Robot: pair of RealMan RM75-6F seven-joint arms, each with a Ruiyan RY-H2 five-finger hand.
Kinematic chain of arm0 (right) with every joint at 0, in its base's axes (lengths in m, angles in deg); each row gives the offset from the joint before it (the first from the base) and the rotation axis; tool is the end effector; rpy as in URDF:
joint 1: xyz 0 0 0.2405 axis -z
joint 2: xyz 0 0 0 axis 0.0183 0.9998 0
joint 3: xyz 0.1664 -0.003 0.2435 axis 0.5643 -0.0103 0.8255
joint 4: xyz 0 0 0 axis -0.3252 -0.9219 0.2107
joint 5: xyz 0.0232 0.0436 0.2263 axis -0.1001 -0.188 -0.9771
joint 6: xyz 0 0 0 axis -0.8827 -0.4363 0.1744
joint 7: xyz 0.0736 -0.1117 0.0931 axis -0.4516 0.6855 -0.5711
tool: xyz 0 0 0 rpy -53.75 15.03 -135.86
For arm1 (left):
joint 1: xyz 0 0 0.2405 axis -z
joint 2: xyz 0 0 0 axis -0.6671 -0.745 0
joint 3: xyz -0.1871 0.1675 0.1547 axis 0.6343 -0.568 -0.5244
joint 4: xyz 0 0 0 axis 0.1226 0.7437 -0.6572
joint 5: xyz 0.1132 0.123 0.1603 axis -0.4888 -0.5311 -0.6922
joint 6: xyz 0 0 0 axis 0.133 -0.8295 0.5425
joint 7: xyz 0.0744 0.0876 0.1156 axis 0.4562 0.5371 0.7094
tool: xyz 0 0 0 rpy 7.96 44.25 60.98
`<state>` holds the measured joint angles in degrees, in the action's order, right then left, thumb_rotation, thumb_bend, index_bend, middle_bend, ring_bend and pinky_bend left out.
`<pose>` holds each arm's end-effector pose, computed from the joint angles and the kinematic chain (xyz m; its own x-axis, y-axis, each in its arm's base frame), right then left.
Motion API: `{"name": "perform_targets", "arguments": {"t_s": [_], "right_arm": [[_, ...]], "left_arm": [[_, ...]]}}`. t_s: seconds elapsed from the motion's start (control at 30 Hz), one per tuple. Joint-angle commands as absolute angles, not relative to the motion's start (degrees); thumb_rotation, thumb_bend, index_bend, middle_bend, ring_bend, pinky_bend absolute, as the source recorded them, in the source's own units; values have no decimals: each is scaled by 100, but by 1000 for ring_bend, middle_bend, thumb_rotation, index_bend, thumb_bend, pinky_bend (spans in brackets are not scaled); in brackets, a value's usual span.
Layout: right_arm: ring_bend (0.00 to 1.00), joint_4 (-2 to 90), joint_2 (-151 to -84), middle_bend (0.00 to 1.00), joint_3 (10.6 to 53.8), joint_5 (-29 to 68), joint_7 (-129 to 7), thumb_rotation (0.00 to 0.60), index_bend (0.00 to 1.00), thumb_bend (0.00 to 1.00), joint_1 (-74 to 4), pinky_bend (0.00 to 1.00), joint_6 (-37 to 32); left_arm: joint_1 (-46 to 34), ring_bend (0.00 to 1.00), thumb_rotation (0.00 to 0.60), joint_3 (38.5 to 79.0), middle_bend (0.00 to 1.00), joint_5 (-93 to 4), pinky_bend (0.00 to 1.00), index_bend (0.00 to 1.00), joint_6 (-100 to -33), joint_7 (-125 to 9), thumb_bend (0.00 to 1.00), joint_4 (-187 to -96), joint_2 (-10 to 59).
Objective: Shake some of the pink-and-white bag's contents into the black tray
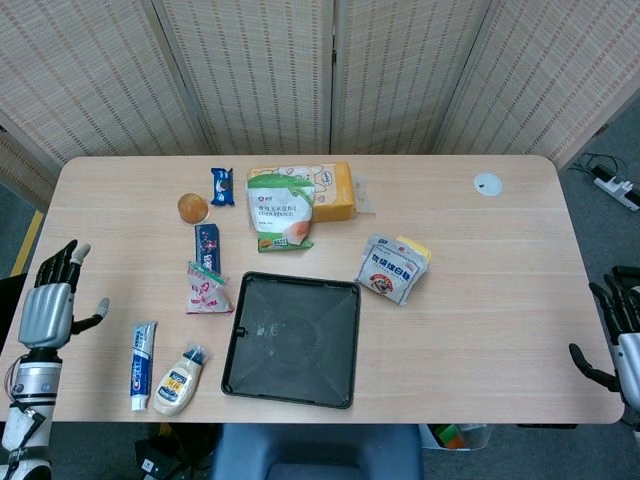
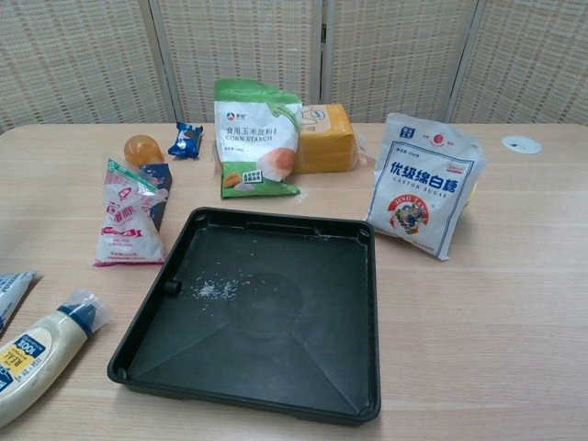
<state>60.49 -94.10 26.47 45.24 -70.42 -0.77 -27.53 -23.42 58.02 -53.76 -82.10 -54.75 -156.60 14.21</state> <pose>-0.3662 -0.1791 0.1985 0.3098 0.0670 0.9484 -0.9508 0.0129 0.3096 -0.3347 0.3051 0.1238 0.3440 -0.0560 0.9373 0.9388 0.0373 -0.3423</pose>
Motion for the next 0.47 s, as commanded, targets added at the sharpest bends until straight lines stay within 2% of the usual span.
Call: {"name": "perform_targets", "arguments": {"t_s": [0.03,0.47], "right_arm": [[74,5871,-9480,0,2642,4620,-7336,600,0,351,-239,43,-2583],[78,5770,-9536,8,2541,4825,-7845,600,0,351,-493,43,-2382]], "left_arm": [[-2707,0,600,5642,0,-5497,105,0,-8600,-5227,396,-16177,1213],[-3325,0,600,5196,0,-6230,93,0,-9280,-4773,396,-17021,1095]]}}
